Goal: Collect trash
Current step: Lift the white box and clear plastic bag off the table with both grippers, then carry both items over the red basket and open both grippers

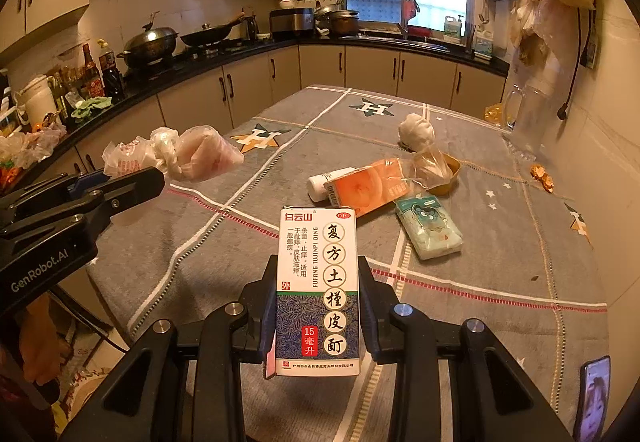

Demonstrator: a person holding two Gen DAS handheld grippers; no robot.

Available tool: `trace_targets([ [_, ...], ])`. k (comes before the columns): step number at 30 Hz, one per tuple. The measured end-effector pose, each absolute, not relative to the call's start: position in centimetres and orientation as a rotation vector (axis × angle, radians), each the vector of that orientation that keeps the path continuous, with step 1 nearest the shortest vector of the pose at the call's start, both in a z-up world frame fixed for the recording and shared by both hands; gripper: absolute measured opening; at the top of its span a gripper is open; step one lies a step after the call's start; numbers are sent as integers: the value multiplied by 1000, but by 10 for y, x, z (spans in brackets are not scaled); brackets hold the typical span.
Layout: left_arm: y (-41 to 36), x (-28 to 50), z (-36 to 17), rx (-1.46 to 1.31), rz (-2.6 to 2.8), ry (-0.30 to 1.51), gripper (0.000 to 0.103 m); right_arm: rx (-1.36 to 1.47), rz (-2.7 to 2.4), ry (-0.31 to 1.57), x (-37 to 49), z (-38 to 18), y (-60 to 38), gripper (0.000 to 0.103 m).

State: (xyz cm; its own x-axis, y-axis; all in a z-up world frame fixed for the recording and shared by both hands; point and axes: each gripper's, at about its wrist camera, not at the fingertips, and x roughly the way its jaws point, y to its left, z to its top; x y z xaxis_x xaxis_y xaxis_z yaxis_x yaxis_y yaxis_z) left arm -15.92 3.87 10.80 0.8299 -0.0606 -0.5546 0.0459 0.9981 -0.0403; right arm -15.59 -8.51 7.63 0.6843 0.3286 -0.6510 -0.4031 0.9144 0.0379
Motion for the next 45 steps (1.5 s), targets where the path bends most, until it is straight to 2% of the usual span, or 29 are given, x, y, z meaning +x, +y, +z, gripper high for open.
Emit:
trace_targets([
  [10,28,-167,120,-2,-66,564,29,-73,415,684,-163,81,-100,37],
  [26,39,-156,106,-39,-86,599,29,-62,411,737,-142,69,-97,37],
  [45,121,-130,100,-119,70,591,29,-125,569,776,-86,75,-13,37],
])
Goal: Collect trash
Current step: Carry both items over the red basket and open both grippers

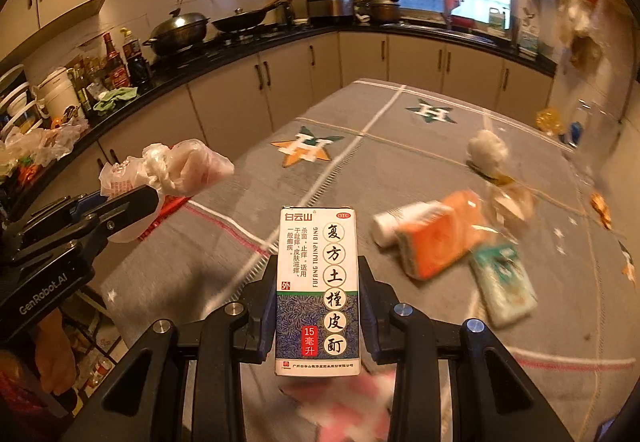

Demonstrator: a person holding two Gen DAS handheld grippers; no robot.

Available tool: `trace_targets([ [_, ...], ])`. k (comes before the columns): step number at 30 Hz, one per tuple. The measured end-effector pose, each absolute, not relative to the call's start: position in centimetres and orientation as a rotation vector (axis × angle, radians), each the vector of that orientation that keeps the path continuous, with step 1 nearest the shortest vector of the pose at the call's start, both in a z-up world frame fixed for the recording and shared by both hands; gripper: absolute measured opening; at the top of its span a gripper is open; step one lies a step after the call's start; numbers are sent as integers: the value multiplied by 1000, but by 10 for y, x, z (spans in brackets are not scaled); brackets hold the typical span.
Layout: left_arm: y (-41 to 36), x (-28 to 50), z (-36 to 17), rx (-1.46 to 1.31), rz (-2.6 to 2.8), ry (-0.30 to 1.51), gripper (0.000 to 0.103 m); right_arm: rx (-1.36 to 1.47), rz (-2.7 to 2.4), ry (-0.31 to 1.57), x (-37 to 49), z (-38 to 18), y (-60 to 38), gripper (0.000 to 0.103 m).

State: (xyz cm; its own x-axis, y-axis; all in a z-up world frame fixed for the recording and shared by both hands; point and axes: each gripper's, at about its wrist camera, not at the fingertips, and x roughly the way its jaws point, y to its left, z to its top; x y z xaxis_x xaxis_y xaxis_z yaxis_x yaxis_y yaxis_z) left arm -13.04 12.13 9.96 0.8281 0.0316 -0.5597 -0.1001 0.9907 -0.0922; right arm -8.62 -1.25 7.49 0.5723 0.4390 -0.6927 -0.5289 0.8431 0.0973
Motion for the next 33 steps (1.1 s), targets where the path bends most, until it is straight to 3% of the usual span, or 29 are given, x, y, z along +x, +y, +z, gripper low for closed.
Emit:
trace_targets([
  [33,295,-117,59,-274,395,669,29,-144,852,922,-17,64,192,38],
])
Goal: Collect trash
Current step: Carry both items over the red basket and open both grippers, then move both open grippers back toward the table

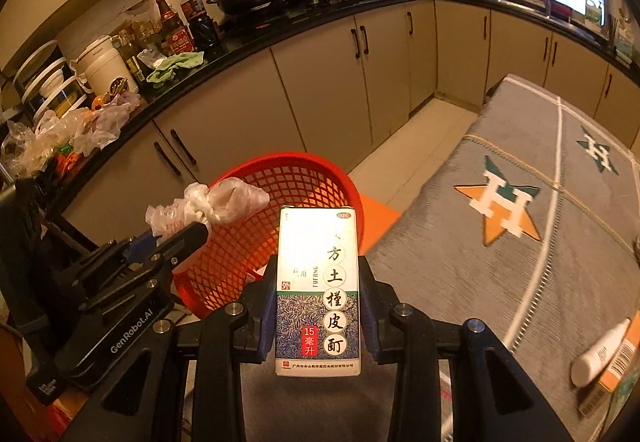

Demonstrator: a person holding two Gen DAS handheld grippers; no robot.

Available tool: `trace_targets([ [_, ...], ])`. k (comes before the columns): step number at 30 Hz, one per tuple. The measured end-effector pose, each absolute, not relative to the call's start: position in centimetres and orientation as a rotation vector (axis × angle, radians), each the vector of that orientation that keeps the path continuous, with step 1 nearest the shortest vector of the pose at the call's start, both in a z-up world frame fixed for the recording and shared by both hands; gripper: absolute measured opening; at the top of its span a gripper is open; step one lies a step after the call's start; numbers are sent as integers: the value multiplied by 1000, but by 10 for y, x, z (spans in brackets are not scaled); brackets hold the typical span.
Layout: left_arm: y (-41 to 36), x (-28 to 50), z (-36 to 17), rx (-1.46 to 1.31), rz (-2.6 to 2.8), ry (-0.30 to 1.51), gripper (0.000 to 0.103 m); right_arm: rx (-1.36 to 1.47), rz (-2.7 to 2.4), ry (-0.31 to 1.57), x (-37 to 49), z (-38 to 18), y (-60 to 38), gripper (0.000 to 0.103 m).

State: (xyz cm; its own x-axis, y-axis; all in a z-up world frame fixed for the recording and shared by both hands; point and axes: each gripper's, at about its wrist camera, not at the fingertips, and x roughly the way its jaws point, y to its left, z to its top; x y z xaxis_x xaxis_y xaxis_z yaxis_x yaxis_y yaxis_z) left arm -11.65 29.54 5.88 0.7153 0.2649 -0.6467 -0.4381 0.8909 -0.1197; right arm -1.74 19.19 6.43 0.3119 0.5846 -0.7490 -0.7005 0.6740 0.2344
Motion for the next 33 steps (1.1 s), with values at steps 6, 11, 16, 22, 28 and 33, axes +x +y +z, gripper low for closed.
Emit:
trace_targets([
  [6,307,-111,54,-284,413,680,29,-123,872,949,-5,60,206,38],
  [11,312,-109,52,-292,435,683,29,-90,896,975,5,56,223,38],
  [16,309,-107,54,-288,437,678,53,-49,903,973,9,54,226,60],
  [22,305,-110,60,-292,438,662,59,-13,902,938,7,62,206,60],
  [28,288,-117,64,-305,412,657,59,-23,845,908,-6,66,169,60],
  [33,250,-113,65,-253,347,666,60,-61,775,876,-25,66,131,60],
])
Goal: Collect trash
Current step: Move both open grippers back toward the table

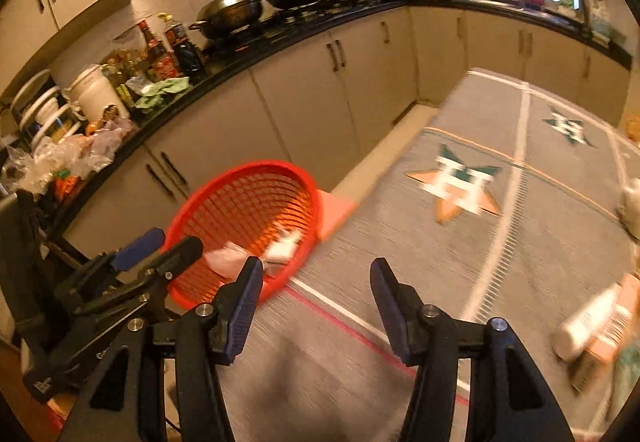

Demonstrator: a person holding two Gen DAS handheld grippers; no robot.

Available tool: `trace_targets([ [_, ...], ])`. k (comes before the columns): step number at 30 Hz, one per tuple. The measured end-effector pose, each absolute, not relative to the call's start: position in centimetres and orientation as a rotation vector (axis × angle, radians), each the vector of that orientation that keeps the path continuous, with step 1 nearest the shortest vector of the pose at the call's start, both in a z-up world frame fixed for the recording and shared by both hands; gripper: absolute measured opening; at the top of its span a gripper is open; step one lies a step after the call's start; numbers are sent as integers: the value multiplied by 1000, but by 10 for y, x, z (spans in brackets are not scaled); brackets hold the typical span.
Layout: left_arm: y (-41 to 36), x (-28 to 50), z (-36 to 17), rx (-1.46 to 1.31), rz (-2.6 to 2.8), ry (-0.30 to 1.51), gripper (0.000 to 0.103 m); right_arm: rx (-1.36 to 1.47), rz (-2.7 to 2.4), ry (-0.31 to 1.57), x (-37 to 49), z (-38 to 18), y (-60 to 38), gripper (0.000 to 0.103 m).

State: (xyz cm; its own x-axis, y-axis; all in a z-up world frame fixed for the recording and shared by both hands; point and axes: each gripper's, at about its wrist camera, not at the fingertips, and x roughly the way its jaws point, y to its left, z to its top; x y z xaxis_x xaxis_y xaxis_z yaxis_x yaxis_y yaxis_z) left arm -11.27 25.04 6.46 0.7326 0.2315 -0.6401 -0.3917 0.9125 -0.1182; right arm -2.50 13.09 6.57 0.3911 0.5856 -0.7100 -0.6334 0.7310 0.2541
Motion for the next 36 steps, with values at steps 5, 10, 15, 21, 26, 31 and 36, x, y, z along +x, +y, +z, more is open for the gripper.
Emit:
trace_targets([
  [5,209,-106,63,-204,278,683,60,-17,715,862,-29,68,86,60],
  [10,168,-99,60,-160,222,707,60,24,651,844,-32,70,36,60],
  [15,131,-93,58,-111,177,731,60,109,597,843,-29,67,-20,61],
  [21,89,-84,58,-36,122,747,60,231,468,798,-14,77,-106,63],
  [26,63,-75,56,-2,79,761,60,330,332,825,17,70,-167,70],
  [31,47,-66,53,18,50,772,60,528,346,903,47,38,-202,70],
  [36,39,-55,54,13,18,783,60,578,397,928,59,22,-196,70],
])
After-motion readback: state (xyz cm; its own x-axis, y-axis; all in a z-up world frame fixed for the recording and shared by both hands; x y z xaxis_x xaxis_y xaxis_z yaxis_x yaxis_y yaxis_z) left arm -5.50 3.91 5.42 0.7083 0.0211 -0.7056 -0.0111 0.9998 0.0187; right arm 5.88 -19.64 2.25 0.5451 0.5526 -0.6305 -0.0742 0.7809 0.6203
